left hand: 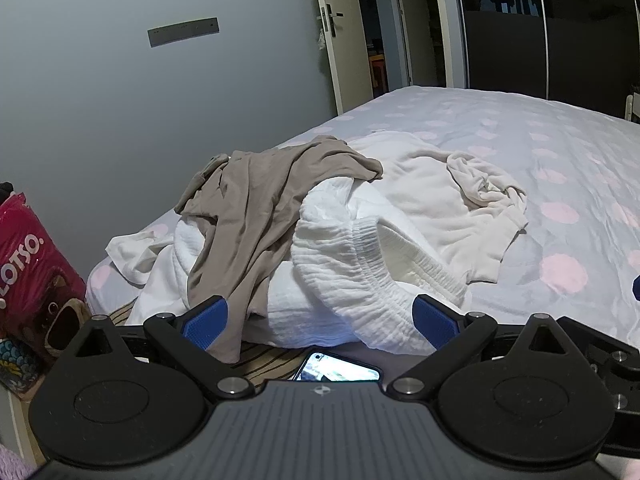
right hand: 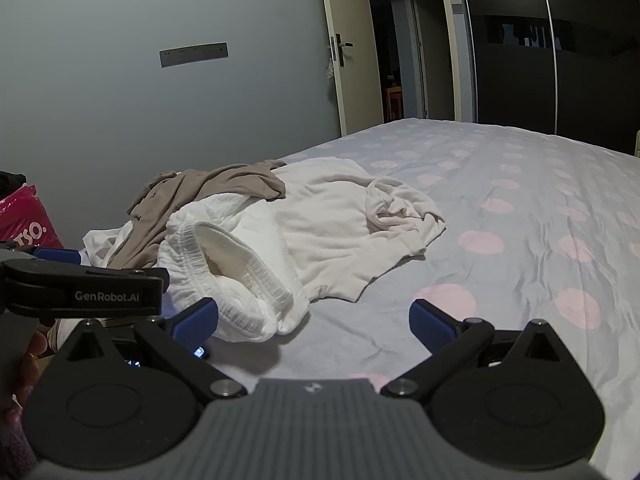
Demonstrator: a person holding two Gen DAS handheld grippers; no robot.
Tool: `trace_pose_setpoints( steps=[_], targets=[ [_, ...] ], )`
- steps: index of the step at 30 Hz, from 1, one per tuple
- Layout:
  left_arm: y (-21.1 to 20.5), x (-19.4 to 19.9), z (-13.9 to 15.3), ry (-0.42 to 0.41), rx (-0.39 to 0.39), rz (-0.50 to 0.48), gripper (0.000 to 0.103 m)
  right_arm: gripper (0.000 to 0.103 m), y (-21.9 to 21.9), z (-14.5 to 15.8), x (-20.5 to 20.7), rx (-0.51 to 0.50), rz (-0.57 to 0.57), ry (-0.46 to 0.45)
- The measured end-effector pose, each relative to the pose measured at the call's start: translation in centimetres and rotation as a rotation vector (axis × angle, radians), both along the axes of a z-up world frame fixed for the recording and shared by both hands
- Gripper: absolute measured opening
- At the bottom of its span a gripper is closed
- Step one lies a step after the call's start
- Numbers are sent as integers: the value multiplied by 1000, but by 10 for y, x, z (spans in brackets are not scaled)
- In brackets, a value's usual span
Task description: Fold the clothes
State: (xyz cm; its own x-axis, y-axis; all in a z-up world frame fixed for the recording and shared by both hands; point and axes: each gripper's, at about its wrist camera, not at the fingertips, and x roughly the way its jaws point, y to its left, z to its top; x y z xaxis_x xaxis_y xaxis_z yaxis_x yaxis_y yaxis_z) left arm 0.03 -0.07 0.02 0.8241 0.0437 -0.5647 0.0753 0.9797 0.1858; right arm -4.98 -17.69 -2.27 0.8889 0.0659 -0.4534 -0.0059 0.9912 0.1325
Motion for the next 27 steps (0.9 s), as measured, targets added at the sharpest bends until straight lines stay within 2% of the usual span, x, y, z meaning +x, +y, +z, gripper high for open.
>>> trace_pose_setpoints(
  steps=[8, 14, 17, 20, 25, 27],
  targets=[
    [2, 0, 0, 7, -2, 2, 101, 102, -1, -1, -2, 4, 5, 2],
    [15, 4, 1, 36, -30, 0, 100, 102, 1, 1, -2, -11, 20, -13],
    [27, 11, 4, 67, -70, -16, 98, 102, 3, 4, 2, -23, 44, -29],
    [40, 23, 10, 88, -102, -13, 97, 102, 3, 9, 13, -27, 78, -19],
    [63, 59, 20, 117, -83, -29, 92, 102, 4, 18, 44, -30, 131, 18],
    [72, 78, 22, 151, -89, -40, 87, 101, 4, 22, 60, -21, 148, 30]
  ],
)
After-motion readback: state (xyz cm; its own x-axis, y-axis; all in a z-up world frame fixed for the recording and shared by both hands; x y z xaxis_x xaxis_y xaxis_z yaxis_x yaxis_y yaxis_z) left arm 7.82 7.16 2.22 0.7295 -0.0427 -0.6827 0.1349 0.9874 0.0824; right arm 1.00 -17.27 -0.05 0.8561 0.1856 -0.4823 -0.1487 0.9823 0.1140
